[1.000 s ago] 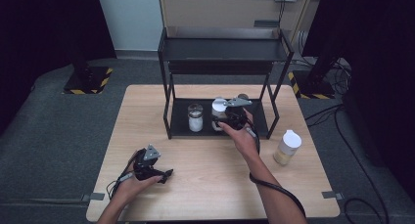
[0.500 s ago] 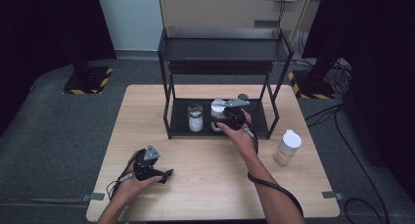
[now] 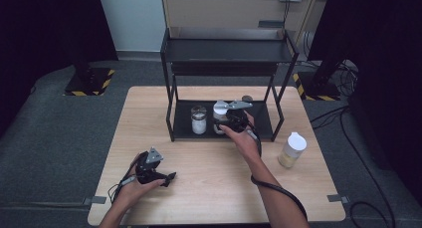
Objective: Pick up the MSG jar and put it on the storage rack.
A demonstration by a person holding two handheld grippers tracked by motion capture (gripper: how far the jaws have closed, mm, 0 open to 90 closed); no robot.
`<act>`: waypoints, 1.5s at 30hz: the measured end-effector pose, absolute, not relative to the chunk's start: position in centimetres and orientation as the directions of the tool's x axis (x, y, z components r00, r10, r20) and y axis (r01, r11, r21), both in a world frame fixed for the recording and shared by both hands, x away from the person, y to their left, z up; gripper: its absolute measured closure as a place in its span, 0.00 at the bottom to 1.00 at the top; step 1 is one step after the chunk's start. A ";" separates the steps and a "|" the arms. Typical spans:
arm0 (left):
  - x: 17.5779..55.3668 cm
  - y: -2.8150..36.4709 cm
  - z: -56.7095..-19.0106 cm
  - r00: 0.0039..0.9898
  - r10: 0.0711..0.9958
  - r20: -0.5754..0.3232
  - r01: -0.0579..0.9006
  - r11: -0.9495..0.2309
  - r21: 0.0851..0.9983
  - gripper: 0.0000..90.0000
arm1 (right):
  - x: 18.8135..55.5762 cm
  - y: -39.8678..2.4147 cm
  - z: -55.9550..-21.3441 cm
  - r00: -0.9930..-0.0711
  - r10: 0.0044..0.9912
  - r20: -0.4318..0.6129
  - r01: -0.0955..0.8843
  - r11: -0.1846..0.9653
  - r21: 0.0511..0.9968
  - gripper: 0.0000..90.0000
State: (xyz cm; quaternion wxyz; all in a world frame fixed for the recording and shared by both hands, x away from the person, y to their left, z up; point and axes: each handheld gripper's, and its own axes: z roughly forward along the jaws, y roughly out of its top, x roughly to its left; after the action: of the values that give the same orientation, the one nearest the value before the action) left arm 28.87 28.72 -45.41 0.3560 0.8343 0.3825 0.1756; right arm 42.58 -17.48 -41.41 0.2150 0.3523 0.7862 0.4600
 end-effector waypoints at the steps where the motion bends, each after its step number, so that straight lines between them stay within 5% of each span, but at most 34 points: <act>1: 28.9 28.7 -45.4 0.646 0.763 0.021 0.513 -0.454 0.728 0.00 | 42.6 -17.5 -41.4 -0.661 0.750 -0.016 0.354 0.330 0.875 0.35; 17: 28.8 28.7 -45.4 0.644 0.764 0.021 0.514 -0.453 0.728 0.00 | 42.8 -17.9 -41.7 -0.664 0.748 0.005 0.360 0.314 0.879 0.33; 28: 28.8 28.7 -45.4 0.644 0.765 0.021 0.514 -0.453 0.729 0.00 | 42.6 -17.7 -41.4 -0.669 0.743 -0.012 0.361 0.339 0.869 0.10; 45: 28.8 28.7 -45.4 0.644 0.765 0.022 0.514 -0.453 0.728 0.00 | 40.5 -19.5 -41.0 -0.681 0.731 -0.026 0.354 0.360 0.863 0.06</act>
State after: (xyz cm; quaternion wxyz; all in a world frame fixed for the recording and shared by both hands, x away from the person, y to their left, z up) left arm 28.77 28.67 -45.41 0.3554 0.8339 0.3834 0.1768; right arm 40.46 -19.52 -40.96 0.2088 0.3401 0.7978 0.4519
